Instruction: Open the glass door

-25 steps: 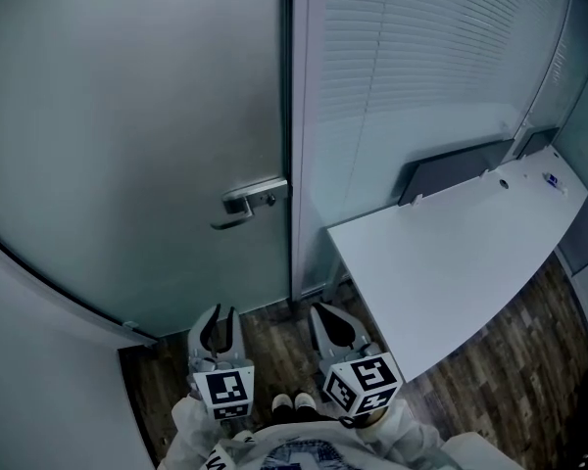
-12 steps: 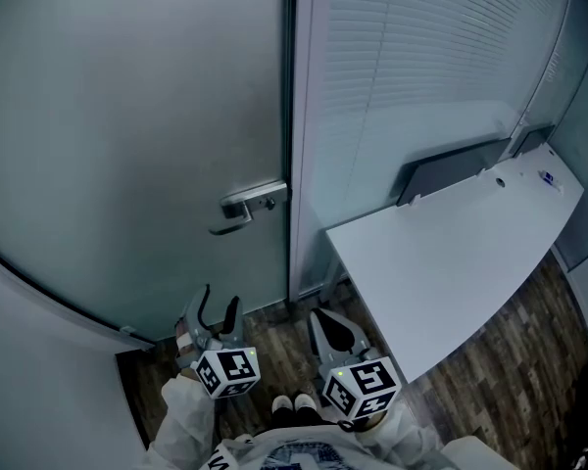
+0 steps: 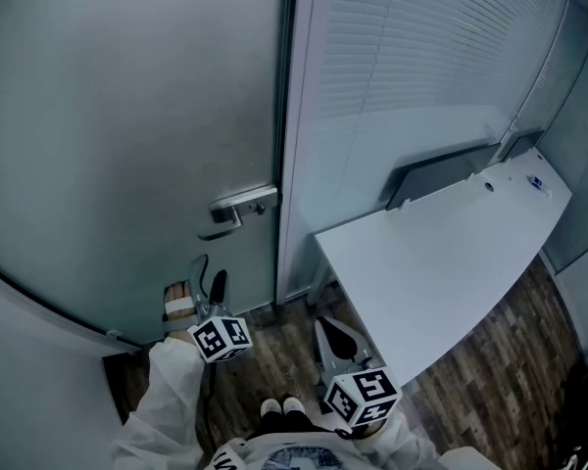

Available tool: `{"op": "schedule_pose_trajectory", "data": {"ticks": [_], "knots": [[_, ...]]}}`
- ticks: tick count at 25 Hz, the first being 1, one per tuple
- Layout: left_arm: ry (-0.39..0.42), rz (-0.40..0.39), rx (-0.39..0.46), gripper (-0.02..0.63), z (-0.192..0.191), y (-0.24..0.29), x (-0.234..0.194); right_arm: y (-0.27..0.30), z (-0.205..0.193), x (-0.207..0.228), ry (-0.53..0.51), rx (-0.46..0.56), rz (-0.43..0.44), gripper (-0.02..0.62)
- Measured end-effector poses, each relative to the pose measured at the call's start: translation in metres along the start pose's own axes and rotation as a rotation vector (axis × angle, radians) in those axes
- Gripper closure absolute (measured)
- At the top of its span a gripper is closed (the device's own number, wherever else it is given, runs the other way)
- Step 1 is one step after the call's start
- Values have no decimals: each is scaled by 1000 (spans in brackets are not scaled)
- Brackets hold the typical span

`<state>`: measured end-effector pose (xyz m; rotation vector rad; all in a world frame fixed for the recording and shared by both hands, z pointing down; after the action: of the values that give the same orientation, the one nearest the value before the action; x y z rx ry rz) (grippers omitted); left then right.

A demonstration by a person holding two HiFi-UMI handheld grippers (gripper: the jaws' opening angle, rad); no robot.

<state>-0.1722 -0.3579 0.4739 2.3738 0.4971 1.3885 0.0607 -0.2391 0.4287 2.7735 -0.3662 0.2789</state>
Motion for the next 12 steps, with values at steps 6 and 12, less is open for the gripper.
{"op": "schedule_pose_trajectory", "data": {"ticks": [6,12], "knots": [[144,-62,-65,344,-3,48,6,1,-7,10,2,-14,-32,592],[272,-47,-110,344,-10,94,6,7,-8,14,7,-20,-45,592]]}}
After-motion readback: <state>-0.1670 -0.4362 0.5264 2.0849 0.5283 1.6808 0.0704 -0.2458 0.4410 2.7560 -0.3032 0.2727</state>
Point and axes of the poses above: the fingertips, and each gripper's own axes: y forward along the fingers, x to its right, z out of its top, the point moved 7 cm from there along -y, backward along the fingers, and after that the axes turned 12 degrees about -z, right-handed, at the moved point
